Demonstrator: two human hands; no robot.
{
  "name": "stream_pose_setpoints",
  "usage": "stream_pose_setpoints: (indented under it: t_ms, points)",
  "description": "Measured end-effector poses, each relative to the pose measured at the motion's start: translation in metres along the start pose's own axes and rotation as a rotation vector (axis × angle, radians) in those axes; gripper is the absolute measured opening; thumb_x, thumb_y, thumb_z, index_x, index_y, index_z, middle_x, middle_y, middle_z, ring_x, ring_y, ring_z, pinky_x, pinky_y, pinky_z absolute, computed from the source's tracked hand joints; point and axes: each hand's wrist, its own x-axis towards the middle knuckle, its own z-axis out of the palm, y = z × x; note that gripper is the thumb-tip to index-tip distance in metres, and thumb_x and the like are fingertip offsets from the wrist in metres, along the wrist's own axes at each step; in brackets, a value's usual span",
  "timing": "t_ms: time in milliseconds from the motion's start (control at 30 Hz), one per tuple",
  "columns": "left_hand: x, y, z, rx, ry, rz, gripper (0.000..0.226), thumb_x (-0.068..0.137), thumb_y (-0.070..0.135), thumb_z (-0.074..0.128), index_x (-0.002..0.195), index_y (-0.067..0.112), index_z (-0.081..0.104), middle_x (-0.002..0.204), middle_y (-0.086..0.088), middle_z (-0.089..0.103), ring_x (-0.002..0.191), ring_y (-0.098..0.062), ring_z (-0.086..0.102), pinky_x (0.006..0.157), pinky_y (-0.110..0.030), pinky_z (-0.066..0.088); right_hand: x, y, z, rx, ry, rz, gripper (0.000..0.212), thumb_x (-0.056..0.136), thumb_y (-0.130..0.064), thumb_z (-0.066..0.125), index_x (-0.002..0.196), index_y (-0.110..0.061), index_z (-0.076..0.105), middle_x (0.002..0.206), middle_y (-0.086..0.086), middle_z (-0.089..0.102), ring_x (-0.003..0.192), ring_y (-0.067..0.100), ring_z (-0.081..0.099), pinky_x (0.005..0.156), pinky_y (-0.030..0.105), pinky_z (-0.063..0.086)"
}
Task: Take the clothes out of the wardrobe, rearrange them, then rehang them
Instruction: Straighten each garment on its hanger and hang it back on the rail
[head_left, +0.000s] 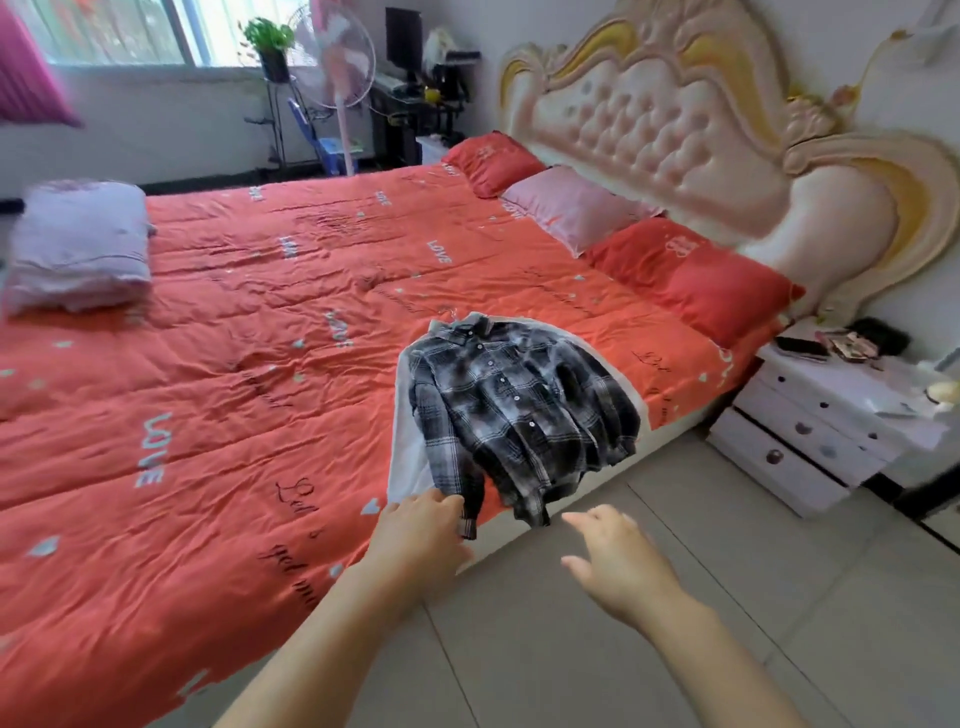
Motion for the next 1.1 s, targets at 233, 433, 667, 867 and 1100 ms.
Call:
stream_pose_setpoints:
  t_ms: [233,433,667,867,1100]
  points:
    - [0.125,-0.017,-0.013,-0.074,-0.037,-0.067,0.048,0.089,0.043,0.053,0.130,0.020,0.043,0.125,-0.002,0.048,0.115,-0.025,0.048,0.089,-0.035,0.038,0.138,0.026,-0.022,-0.081,-0.085,-0.046,0.051,0.094,-0.037,0.048,0.141,-0.025,0.035,0.136,0.000,0.041,0.127,0.020,0.037,0.104,0.030,0.032]
    - [0.240,-0.038,-0.045,-0.107,-0.056,-0.096,0.040,0.089,0.043,0.054,0.120,0.018,0.046,0.120,-0.003,0.050,0.111,-0.026,0.052,0.083,-0.035,0.040,0.260,0.031,-0.059,-0.114,-0.126,-0.077,0.049,0.092,-0.036,0.051,0.138,-0.024,0.040,0.134,0.002,0.044,0.124,0.023,0.042,0.100,0.032,0.038]
    - [0.347,-0.060,-0.070,-0.154,-0.069,-0.176,0.050,0.089,0.042,0.054,0.132,0.018,0.043,0.132,-0.003,0.047,0.119,-0.025,0.049,0.093,-0.038,0.043,0.383,0.036,-0.092,-0.107,-0.175,-0.138,0.051,0.092,-0.036,0.051,0.140,-0.024,0.038,0.134,0.002,0.044,0.126,0.022,0.041,0.103,0.035,0.036]
    - [0.447,-0.080,-0.079,-0.208,-0.081,-0.287,0.051,0.090,0.042,0.054,0.133,0.018,0.041,0.130,-0.003,0.047,0.117,-0.025,0.050,0.090,-0.039,0.044,0.510,0.049,-0.104,-0.162,-0.268,-0.243,0.046,0.093,-0.034,0.051,0.136,-0.021,0.043,0.131,0.005,0.046,0.123,0.024,0.044,0.100,0.036,0.039]
    - [0.580,-0.107,-0.065,-0.294,-0.120,-0.454,0.055,0.090,0.040,0.054,0.137,0.016,0.037,0.133,-0.005,0.046,0.123,-0.023,0.046,0.103,-0.040,0.038,0.691,0.053,-0.086,-0.210,-0.432,-0.382,0.042,0.094,-0.029,0.050,0.135,-0.017,0.045,0.131,0.008,0.045,0.119,0.027,0.047,0.097,0.039,0.043]
